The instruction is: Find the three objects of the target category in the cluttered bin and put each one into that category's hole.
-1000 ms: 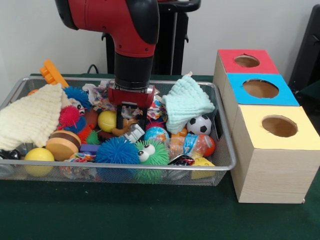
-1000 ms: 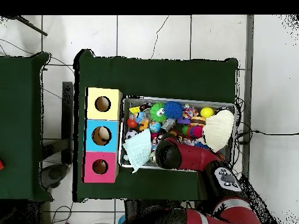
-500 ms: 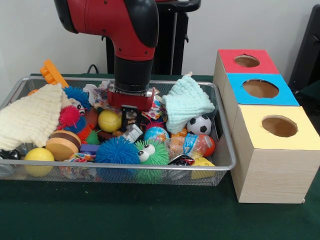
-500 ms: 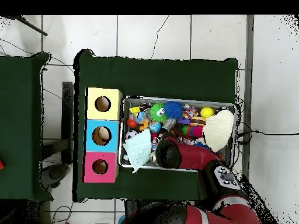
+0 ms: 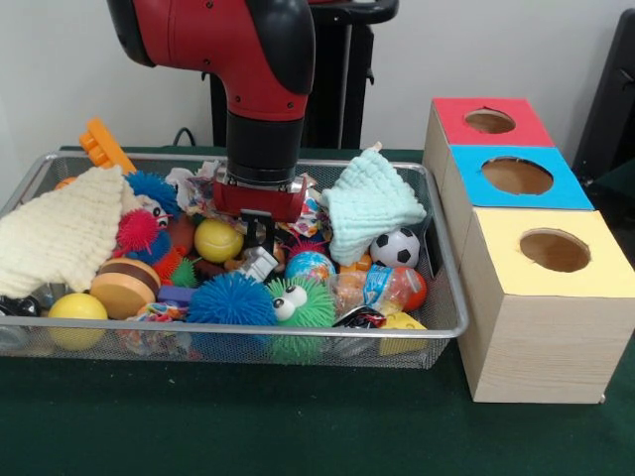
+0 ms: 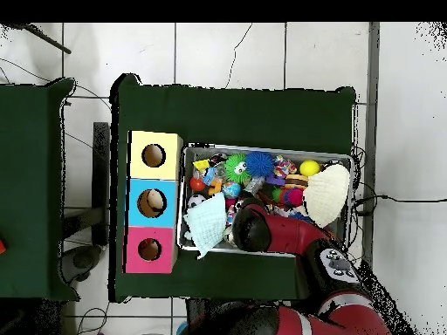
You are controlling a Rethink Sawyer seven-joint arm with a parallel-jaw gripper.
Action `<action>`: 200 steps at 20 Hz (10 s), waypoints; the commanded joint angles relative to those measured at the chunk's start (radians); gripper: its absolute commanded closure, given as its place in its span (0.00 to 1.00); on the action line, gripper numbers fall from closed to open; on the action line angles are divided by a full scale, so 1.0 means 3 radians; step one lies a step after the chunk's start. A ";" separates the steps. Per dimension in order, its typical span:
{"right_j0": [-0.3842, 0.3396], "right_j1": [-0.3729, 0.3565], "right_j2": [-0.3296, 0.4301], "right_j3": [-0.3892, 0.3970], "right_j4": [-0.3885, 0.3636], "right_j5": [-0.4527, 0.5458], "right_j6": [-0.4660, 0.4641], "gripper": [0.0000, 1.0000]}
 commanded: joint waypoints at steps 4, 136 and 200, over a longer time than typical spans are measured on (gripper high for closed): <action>-0.0066 -0.0296 0.0171 -0.0065 -0.0017 0.0321 0.0223 1.00; 0.2968 -0.1346 -0.1150 0.1172 0.1737 0.0783 0.1444 1.00; 0.3194 -0.1062 -0.1419 0.0613 0.2147 0.1240 0.1227 1.00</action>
